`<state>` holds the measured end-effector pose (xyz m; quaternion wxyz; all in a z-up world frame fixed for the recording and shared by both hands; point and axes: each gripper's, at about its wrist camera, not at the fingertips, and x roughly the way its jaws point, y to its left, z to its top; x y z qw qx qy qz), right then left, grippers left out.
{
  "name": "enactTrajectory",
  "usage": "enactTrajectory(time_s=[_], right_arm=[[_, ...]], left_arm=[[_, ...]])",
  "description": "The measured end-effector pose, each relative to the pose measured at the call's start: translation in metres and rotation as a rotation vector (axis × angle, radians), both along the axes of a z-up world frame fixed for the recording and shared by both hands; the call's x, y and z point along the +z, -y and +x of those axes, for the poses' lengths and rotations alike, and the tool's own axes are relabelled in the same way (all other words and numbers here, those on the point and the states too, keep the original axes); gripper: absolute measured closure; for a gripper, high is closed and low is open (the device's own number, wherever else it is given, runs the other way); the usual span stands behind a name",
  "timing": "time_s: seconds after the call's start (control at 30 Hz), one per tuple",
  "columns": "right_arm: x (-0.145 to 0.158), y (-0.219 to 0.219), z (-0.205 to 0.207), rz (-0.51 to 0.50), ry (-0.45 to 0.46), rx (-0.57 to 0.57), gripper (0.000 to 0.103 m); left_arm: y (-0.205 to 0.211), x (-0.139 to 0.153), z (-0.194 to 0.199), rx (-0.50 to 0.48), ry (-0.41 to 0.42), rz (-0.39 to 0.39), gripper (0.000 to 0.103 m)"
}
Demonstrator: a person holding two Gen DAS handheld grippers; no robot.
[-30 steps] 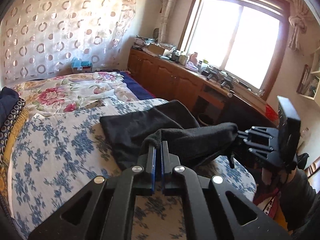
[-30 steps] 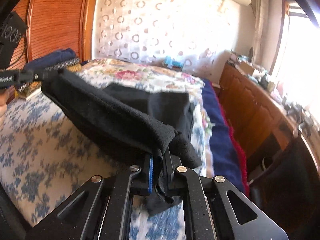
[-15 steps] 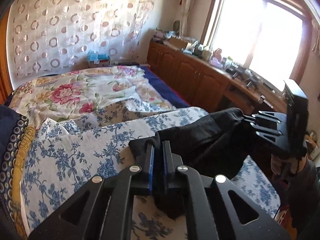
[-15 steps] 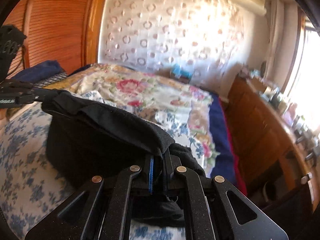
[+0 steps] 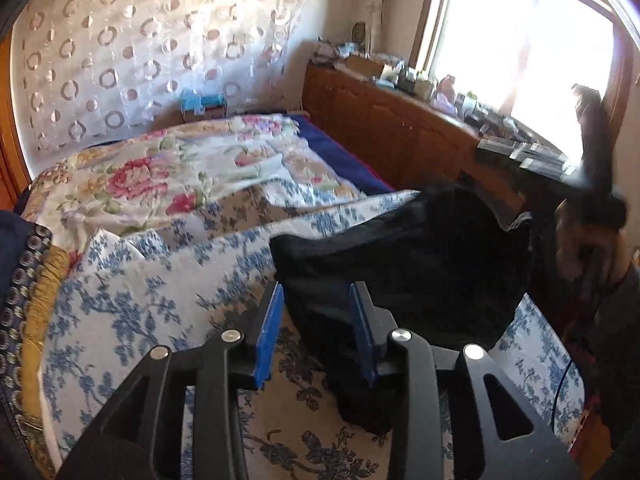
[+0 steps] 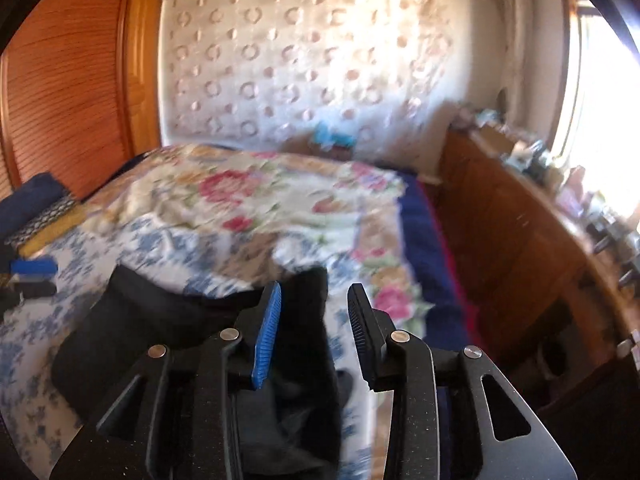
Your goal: Fold small clothes
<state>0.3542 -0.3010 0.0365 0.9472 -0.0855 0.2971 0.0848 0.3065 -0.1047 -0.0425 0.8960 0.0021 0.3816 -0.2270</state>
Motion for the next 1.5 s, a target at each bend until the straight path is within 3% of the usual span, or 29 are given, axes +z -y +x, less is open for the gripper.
enactTrajectory(time_s=[0.13, 0.37, 0.7, 0.83, 0.87, 1.0, 1.03, 1.17, 1.37, 1.43, 1.47, 1.5], right_arm=[[0.003, 0.012, -0.015, 0.049, -0.014, 0.013, 0.068], [-0.017, 0.024, -0.055, 0.086, -0.083, 0.026, 0.048], [-0.011, 0.002, -0.096, 0.088, -0.072, 0.119, 0.045], [-0.031, -0.005, -0.084, 0.009, -0.112, 0.125, 0.045], [-0.035, -0.006, -0.079, -0.008, -0.123, 0.124, 0.047], [-0.044, 0.003, -0.058, 0.013, -0.148, 0.127, 0.092], [-0.042, 0.008, -0.054, 0.033, -0.134, 0.131, 0.098], [-0.028, 0.040, -0.040, 0.139, -0.049, -0.016, 0.101], [-0.039, 0.049, -0.027, 0.183, -0.121, -0.051, 0.101], [-0.039, 0.048, -0.028, 0.178, -0.134, -0.060, 0.097], [-0.039, 0.048, -0.030, 0.177, -0.139, -0.061, 0.086], [-0.040, 0.047, -0.031, 0.184, -0.145, -0.053, 0.061]], left_arm=[[0.011, -0.011, 0.003, -0.024, -0.028, 0.019, 0.070], [0.021, -0.018, 0.008, -0.021, -0.037, 0.064, 0.070], [0.023, -0.027, 0.011, -0.010, -0.047, 0.083, 0.070], [0.023, -0.030, 0.013, -0.009, -0.054, 0.083, 0.070], [0.023, -0.030, 0.014, -0.008, -0.055, 0.083, 0.070], [0.022, -0.031, 0.015, -0.004, -0.053, 0.084, 0.070], [0.021, -0.031, 0.016, 0.002, -0.049, 0.083, 0.070], [0.008, -0.030, 0.024, 0.064, -0.025, 0.065, 0.070], [-0.001, -0.034, 0.031, 0.069, -0.052, 0.041, 0.070], [-0.001, -0.037, 0.035, 0.060, -0.071, 0.031, 0.070], [0.000, -0.038, 0.035, 0.054, -0.082, 0.028, 0.070], [0.002, -0.040, 0.038, 0.043, -0.098, 0.029, 0.070]])
